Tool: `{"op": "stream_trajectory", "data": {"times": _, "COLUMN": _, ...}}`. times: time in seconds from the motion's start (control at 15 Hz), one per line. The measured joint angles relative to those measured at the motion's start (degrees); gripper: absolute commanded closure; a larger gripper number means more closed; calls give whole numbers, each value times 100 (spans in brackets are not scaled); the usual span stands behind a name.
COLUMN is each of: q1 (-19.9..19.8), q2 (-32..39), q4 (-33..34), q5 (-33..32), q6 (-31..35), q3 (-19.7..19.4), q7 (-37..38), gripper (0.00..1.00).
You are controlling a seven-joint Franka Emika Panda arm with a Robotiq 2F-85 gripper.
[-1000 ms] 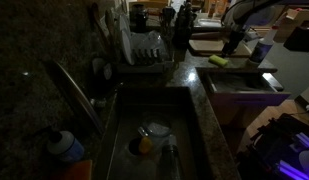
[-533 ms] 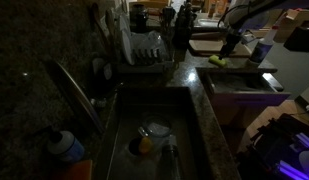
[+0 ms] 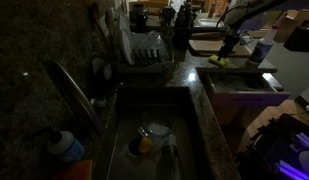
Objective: Put the sponge in the drawer
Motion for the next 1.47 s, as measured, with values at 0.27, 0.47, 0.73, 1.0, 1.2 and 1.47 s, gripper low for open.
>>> {"op": "stream_trajectory", "data": {"times": 0.27, "q1": -72, "q2": 111, "q4": 55, "q5": 103, "q6": -30, "q3": 74, "q7": 7, "gripper": 0}}
{"op": "stream_trajectory", "data": {"times": 0.47, "q1": -67, "q2": 117, "q4": 61, "q5": 99, "q6": -27, "q3": 79, "q7": 7, "gripper": 0}}
{"op": "stream_trajectory", "data": {"times": 0.73, "q1": -68, "q2": 128, "q4": 64, "q5": 98, "q6": -31, "q3": 87, "q7": 7, "gripper": 34}}
{"op": "stream_trajectory", "data": {"times": 1.0, "q1": -77, "q2": 156, "q4": 63, "q5": 100, "q6": -33, "q3": 91, "q7": 7, "gripper": 60}}
{"op": "stream_trajectory", "data": {"times": 1.2, "q1": -96, "q2": 155, "q4": 64, "q5": 107, "q6": -32, "q3": 91, "q7": 9, "gripper": 77}}
{"op": "stream_trajectory", "data": {"times": 1.47, "q1": -124, "q2": 128, "q4": 63, "q5": 108, "q6": -84, "q3": 91, "q7": 59, "gripper": 98}}
